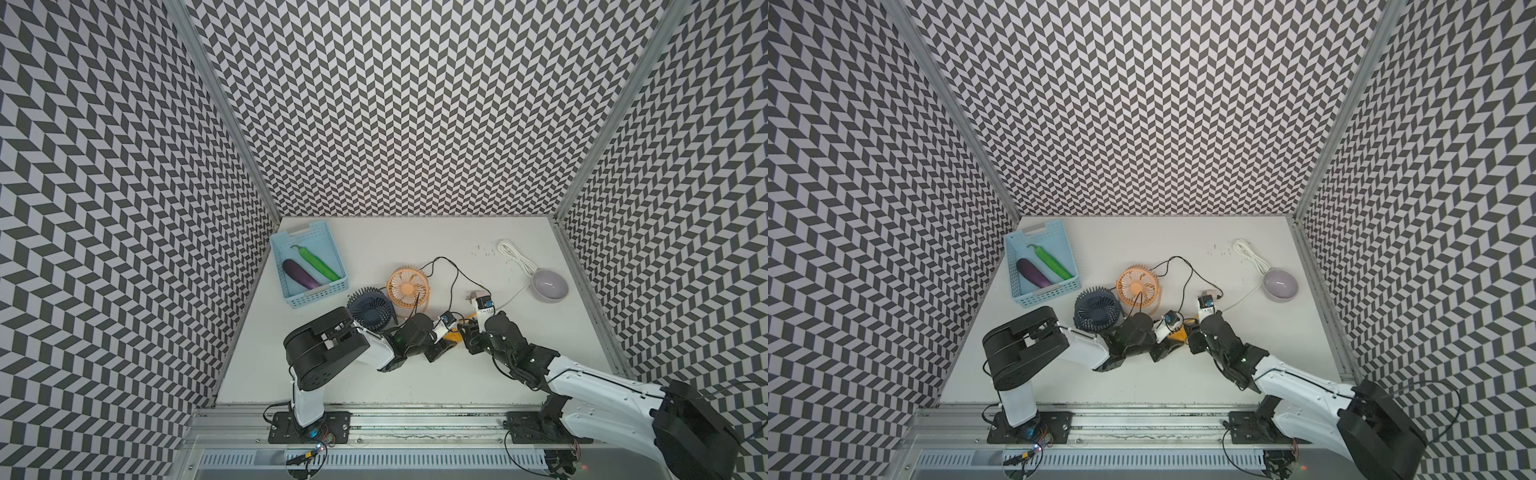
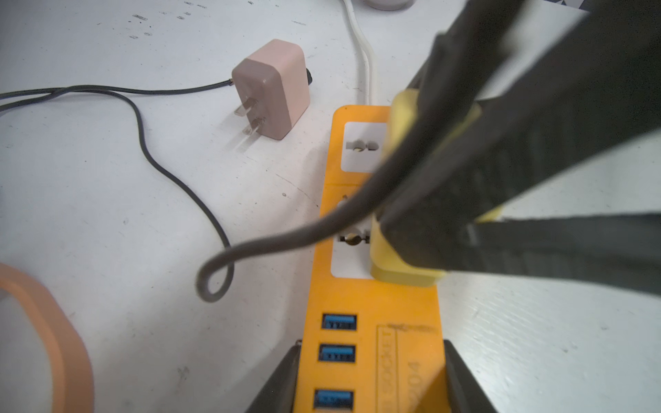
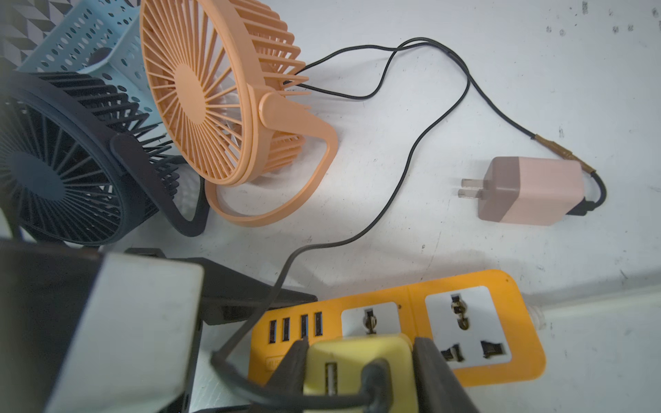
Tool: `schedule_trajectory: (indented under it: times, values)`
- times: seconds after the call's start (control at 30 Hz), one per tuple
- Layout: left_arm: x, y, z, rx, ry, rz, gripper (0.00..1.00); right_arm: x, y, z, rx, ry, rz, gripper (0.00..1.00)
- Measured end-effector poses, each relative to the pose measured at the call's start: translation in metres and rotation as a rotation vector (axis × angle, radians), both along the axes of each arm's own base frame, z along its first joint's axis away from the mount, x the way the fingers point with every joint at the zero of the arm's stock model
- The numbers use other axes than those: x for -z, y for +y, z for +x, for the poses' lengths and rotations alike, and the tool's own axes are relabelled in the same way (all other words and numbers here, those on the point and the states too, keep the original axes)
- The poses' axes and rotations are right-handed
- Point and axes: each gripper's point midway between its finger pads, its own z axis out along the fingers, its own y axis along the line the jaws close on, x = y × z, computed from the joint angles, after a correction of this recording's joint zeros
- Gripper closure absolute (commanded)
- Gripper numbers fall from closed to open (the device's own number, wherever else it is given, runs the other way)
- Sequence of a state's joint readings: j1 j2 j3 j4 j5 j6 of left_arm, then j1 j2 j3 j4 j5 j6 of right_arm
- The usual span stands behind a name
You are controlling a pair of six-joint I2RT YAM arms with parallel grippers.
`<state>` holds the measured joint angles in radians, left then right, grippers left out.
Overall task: Unplug the desk fan from the power strip
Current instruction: Remove the plug from the socket.
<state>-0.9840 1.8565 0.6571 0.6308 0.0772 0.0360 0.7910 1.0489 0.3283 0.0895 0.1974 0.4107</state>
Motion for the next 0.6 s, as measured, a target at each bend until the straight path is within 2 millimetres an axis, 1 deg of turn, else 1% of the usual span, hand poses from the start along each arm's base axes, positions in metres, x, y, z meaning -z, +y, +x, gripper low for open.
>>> schedule_trajectory:
  times: [0.37,0.6]
  values:
    - [-0.0001,0.0001,-0.0001,0.001,0.0,0.0,0.9,-0.0002,-0.0003,0.0006,0.025,0.002,-0.018,0.81]
    - [-0.001,-0.001,-0.001,0.003,0.006,-0.008,0.9,-0.0026,-0.0083,0.0045,0.043,0.055,0.062,0.83]
